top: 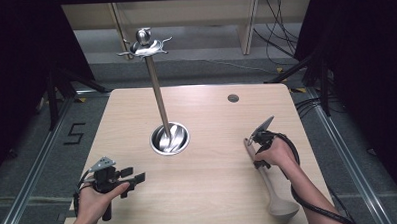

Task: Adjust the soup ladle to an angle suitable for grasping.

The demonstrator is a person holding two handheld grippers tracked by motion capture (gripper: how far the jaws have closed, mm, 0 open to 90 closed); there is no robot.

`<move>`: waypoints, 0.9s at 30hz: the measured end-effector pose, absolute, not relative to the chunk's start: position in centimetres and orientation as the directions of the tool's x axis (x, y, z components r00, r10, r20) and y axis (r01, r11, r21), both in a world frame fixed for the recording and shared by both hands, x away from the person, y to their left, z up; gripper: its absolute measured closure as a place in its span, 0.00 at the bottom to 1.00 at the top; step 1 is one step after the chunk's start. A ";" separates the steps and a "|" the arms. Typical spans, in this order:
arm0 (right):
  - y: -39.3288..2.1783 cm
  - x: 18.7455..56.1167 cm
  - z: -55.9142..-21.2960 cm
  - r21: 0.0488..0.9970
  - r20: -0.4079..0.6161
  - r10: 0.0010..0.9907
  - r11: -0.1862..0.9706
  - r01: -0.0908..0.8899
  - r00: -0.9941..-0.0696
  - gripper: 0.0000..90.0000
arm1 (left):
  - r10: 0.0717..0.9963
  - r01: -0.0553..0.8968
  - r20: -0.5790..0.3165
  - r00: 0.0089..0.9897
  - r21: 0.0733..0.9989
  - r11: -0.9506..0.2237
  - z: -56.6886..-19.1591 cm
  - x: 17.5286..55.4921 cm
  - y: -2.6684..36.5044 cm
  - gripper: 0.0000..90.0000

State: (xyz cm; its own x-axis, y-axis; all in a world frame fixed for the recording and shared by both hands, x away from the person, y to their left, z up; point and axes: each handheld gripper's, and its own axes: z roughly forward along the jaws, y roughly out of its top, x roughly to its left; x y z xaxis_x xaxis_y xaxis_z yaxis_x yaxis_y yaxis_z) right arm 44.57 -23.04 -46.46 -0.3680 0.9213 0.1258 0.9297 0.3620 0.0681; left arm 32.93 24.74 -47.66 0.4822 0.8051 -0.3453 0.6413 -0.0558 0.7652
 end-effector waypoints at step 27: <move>-24.4 42.9 -44.4 0.184 0.154 0.942 0.269 0.946 -0.298 0.84 | 0.800 0.643 -0.349 0.488 0.764 -0.058 -47.9 32.9 24.5 0.40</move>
